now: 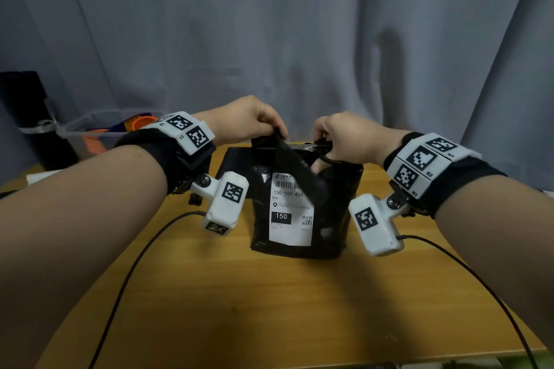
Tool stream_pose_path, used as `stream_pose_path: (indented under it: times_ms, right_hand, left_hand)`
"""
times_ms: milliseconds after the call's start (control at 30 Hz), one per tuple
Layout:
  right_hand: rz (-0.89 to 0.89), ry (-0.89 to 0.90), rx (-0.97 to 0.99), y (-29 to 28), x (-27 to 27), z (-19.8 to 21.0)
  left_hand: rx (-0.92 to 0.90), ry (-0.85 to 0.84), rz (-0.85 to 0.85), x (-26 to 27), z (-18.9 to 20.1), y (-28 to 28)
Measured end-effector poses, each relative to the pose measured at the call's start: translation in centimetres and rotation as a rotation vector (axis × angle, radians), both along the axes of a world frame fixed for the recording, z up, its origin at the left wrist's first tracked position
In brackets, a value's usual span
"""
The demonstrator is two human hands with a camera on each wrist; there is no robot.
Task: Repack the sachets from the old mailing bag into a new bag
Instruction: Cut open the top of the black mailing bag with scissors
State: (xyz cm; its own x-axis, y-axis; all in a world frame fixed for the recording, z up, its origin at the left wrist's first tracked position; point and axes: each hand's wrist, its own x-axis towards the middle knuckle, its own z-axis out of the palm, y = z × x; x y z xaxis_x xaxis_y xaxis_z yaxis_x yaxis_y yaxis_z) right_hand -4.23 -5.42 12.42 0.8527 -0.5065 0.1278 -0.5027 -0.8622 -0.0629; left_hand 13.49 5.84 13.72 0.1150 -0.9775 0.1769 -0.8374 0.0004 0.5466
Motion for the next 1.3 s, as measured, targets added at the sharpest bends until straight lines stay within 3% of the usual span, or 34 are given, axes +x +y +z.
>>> stream_pose_path:
  times_ms: [167,367,533,667,933,1300]
  right_hand:
    - [-0.007,0.020,-0.006,0.1,0.1,0.1]
    - [-0.001,0.055,-0.063,-0.2,0.3,-0.6]
    - [-0.031,0.047,-0.008,-1.1,1.9,-1.9]
    - [0.003,0.071,0.045,-1.2,3.9,-3.1]
    - [-0.018,0.072,0.194,-3.2,7.1,-4.9]
    - [-0.004,0.179,0.156,-4.5,9.3,-6.0]
  left_hand:
    - [0.005,0.049,0.069,-0.1,0.0,-0.2]
    - [0.048,-0.236,0.026,0.4,-0.4,-0.7]
    - [-0.012,-0.109,-0.012,0.8,-0.8,-1.2]
    - [-0.059,-0.128,0.011,1.9,-1.8,-1.7]
    - [0.028,-0.293,0.077,6.3,-4.5,-3.5]
    - [0.072,-0.190,0.094,9.4,-6.9,-4.1]
